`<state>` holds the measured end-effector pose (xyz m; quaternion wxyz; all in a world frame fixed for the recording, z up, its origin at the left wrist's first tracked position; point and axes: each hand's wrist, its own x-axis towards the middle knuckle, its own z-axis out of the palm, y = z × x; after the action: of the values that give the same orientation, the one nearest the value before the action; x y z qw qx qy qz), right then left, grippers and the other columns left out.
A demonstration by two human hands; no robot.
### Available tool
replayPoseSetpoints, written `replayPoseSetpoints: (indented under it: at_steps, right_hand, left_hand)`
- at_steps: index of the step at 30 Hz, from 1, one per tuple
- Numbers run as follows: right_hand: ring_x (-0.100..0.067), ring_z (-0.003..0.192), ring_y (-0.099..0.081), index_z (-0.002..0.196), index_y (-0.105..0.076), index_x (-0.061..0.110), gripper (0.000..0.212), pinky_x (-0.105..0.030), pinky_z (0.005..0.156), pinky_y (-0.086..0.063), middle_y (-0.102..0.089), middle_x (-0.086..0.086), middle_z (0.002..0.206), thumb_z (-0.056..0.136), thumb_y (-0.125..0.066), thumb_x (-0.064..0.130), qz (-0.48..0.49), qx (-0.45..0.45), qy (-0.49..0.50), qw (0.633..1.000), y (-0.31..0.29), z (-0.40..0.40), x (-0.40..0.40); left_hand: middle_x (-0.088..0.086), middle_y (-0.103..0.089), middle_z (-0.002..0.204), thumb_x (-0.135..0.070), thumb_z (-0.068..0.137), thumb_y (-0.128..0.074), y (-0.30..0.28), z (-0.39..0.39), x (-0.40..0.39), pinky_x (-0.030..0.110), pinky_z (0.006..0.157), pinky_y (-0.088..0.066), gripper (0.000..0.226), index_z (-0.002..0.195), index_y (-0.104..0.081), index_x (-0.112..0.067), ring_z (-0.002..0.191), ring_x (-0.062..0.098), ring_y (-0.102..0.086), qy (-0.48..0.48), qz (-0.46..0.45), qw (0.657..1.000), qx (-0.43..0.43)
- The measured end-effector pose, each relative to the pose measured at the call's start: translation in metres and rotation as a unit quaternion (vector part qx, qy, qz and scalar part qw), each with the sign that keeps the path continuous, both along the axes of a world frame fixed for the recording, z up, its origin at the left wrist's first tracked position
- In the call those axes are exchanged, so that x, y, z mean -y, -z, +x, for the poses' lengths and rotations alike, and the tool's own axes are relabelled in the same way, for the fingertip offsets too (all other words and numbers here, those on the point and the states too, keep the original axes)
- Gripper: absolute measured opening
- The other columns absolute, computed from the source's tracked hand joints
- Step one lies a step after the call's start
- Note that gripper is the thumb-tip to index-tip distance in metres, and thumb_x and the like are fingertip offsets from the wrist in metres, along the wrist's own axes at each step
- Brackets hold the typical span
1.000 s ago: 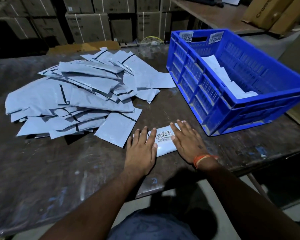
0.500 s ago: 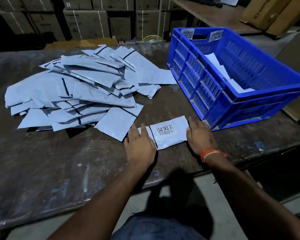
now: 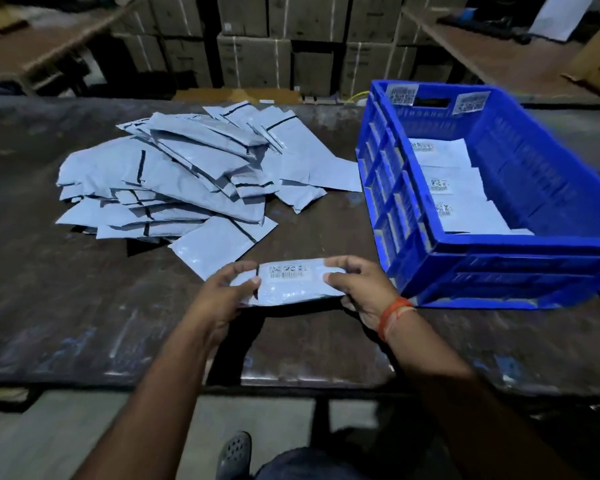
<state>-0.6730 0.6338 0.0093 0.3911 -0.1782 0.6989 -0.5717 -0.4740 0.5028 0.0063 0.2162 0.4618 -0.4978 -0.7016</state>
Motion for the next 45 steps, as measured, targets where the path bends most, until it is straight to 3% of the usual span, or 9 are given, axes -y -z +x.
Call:
replayPoseSetpoints:
  at_steps: [4,10,14,20,27,31,38,41,45]
  right_hand:
    - [-0.005,0.056,-0.055,0.107,-0.072,0.018,0.023,-0.019,0.046,-0.038,-0.064,0.002,0.096,0.085,-0.075,0.013,-0.045,0.002,-0.077,0.996,-0.033,-0.001,0.005]
    - [-0.016,0.102,-0.066,0.108,-0.074,0.02,0.025,-0.023,0.061,-0.054,-0.065,-0.002,0.124,0.084,-0.077,0.015,-0.141,-0.079,-0.132,0.978,-0.094,0.004,0.021]
    - [-0.005,0.07,-0.061,0.108,-0.075,0.016,0.023,-0.021,0.053,-0.05,-0.066,0.003,0.115,0.087,-0.073,0.007,-0.146,-0.113,-0.132,0.974,-0.129,-0.005,0.022]
    - [0.0,0.059,-0.059,0.112,-0.073,0.018,0.024,-0.027,0.06,-0.055,-0.062,0.005,0.104,0.09,-0.07,0.008,-0.121,-0.112,-0.113,0.98,-0.162,-0.027,0.007]
    - [-0.022,0.082,-0.053,0.105,-0.074,0.018,0.02,-0.033,0.065,-0.057,-0.06,-0.005,0.093,0.088,-0.07,0.007,-0.097,-0.111,-0.029,0.989,-0.194,-0.09,-0.039]
    - [-0.015,0.072,-0.051,0.109,-0.072,0.017,0.023,-0.029,0.066,-0.049,-0.059,-0.006,0.086,0.088,-0.07,0.01,-0.074,-0.115,0.028,0.99,-0.214,-0.142,-0.066]
    - [-0.001,0.034,-0.047,0.103,-0.066,0.005,0.019,-0.011,0.039,-0.038,-0.057,0.005,0.045,0.09,-0.062,-0.008,-0.041,-0.134,0.085,0.986,-0.213,-0.236,-0.097]
    - [-0.003,0.031,-0.048,0.11,-0.063,-0.009,0.024,-0.012,0.034,-0.036,-0.055,0.004,0.04,0.088,-0.058,-0.017,0.002,-0.132,0.074,0.988,-0.199,-0.273,-0.101]
    - [-0.005,0.03,-0.049,0.102,-0.063,-0.011,0.022,-0.013,0.033,-0.036,-0.055,0.001,0.038,0.085,-0.056,-0.023,0.066,-0.129,0.039,0.989,-0.171,-0.317,-0.096]
  left_hand:
    - [0.006,-0.072,0.083,-0.006,0.096,-0.062,-0.033,0.006,-0.017,0.021,0.048,-0.051,0.021,0.112,-0.068,-0.018,0.057,0.012,-0.064,-0.05,-0.001,0.998,-0.036]
    - [0.002,-0.073,0.107,-0.015,0.099,-0.06,-0.08,0.014,-0.018,0.024,0.064,-0.049,0.025,0.122,-0.067,-0.021,0.076,0.011,-0.063,-0.085,-0.049,0.993,-0.061]
    - [0.007,-0.073,0.117,-0.009,0.098,-0.061,-0.113,0.007,-0.012,0.023,0.06,-0.052,0.028,0.124,-0.066,-0.014,0.08,0.015,-0.065,-0.078,-0.085,0.989,-0.088]
    - [0.002,-0.073,0.099,-0.008,0.097,-0.064,-0.15,-0.024,-0.007,0.018,0.052,-0.049,0.021,0.118,-0.067,-0.013,0.061,0.007,-0.063,-0.033,-0.147,0.984,-0.095]
    - [0.002,-0.071,0.123,-0.006,0.098,-0.061,-0.182,-0.102,-0.014,0.031,0.066,-0.055,0.023,0.118,-0.069,-0.015,0.083,0.02,-0.069,0.097,-0.191,0.969,-0.121]
    - [0.003,-0.072,0.107,-0.001,0.1,-0.056,-0.202,-0.166,-0.019,0.024,0.064,-0.052,0.026,0.12,-0.068,-0.013,0.07,0.012,-0.065,0.173,-0.207,0.954,-0.127]
    - [0.004,-0.063,0.092,0.006,0.096,-0.053,-0.209,-0.287,-0.037,0.035,0.079,-0.052,0.035,0.113,-0.072,-0.018,0.065,0.009,-0.055,0.236,-0.279,0.93,-0.023]
    - [0.005,-0.063,0.089,0.01,0.091,-0.057,-0.202,-0.329,-0.048,0.015,0.058,-0.048,0.036,0.112,-0.073,-0.015,0.06,0.01,-0.052,0.25,-0.316,0.914,0.05]
    - [0.005,-0.061,0.082,0.013,0.091,-0.057,-0.183,-0.371,-0.055,0.027,0.049,-0.052,0.031,0.108,-0.069,-0.01,0.068,0.02,-0.062,0.283,-0.28,0.906,0.144]
